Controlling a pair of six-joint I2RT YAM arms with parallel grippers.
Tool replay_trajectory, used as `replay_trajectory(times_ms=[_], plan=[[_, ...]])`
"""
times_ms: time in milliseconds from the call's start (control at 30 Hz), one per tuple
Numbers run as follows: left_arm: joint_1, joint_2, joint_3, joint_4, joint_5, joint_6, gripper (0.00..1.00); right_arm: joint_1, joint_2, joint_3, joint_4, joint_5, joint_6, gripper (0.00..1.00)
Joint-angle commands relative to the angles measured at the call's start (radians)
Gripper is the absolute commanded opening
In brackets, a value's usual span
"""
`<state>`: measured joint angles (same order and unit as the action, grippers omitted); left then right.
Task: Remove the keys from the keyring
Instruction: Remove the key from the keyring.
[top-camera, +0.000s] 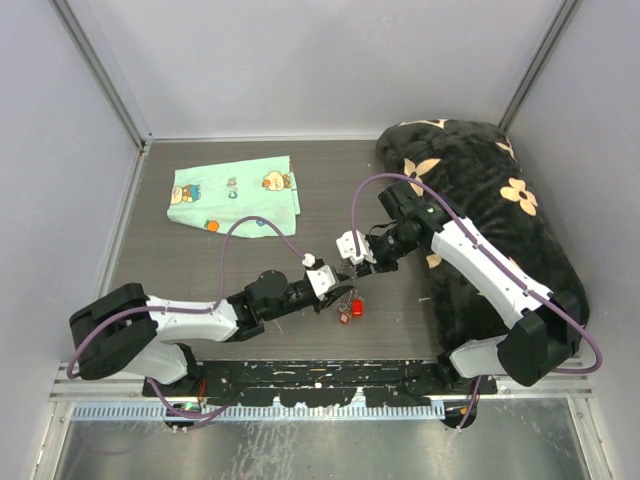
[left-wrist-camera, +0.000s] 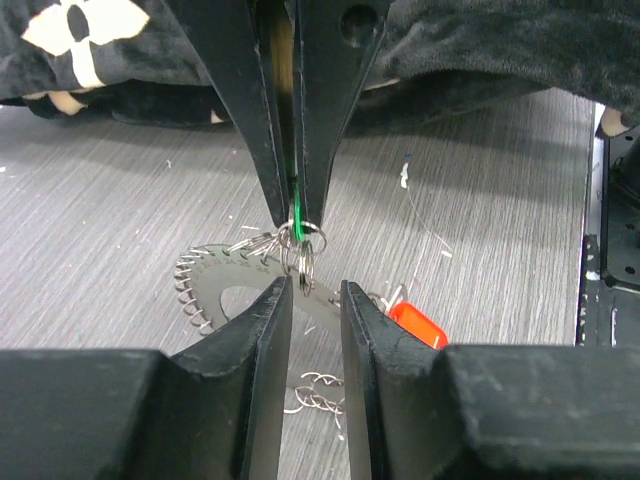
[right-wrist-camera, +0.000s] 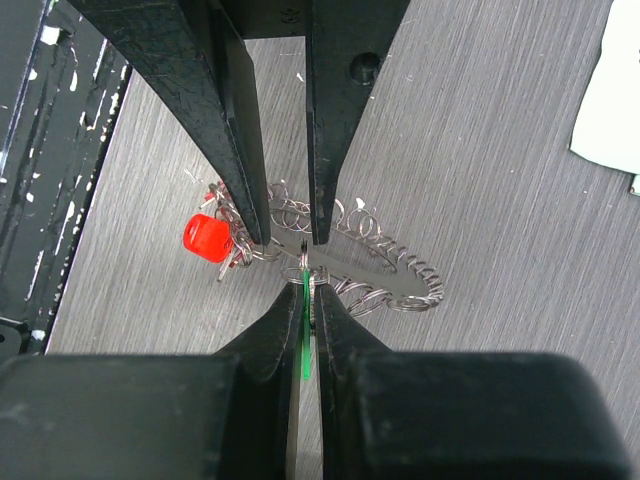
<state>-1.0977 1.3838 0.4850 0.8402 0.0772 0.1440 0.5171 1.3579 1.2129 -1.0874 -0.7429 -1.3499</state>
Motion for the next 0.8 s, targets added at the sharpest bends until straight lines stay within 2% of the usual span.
replay_trajectory(times_ms=[0, 633, 767], plan=[[0.004, 0.014, 0.045, 0.093, -0.013, -0.012, 0.27, 0.004, -0.043, 0.009, 0.025, -0.046, 0.011, 0.01], [0.003, 0.031, 0.075, 0.053, -0.052, -0.009, 0.18, 0.01, -0.034, 0.007, 0.014, -0.059, -0.002, 0.01], [0.003, 0.027, 0.08, 0.039, -0.068, -0.013, 0.1, 0.011, -0.032, 0.007, 0.014, -0.06, -0.003, 0.01]])
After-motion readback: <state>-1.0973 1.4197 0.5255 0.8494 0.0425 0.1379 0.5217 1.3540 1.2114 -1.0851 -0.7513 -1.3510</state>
